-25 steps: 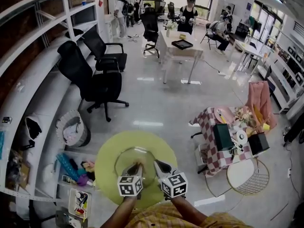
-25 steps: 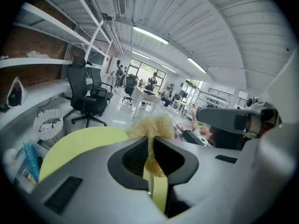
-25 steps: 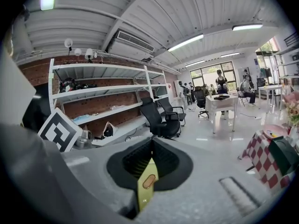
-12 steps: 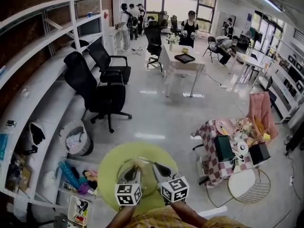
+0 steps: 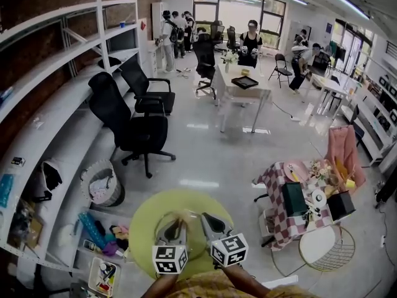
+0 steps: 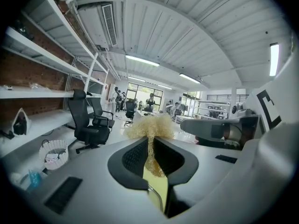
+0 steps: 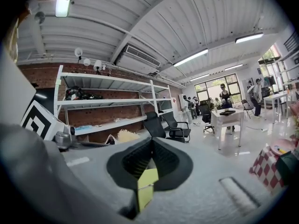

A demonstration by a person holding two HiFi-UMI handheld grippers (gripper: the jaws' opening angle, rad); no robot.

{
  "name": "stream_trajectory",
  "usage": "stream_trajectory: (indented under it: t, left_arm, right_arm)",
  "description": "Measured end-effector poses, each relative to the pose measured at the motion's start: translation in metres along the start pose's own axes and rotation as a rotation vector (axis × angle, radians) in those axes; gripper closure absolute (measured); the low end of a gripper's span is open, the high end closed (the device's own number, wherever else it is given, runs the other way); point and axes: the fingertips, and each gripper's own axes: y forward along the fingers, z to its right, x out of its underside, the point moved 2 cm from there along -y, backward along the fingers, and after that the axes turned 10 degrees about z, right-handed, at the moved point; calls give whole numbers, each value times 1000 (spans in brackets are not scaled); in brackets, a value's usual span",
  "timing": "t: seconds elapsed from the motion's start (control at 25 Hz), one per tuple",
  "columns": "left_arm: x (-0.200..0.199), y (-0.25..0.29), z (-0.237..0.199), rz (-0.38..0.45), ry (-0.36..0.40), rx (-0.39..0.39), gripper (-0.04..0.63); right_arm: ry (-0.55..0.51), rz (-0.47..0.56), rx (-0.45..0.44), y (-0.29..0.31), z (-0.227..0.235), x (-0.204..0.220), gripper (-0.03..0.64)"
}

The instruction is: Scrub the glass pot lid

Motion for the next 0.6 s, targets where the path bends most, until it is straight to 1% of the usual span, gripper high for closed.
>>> stream_trajectory:
  t: [0.44,0.6]
  left_arm:
    - [5,0,-1,12,6,-10,557]
    - [4,-2,-3,27,9,-26,557]
  right_arm:
    - [-11,14,-13,1,1,0,619]
    - [-16,14,-25,1,-2,1,618]
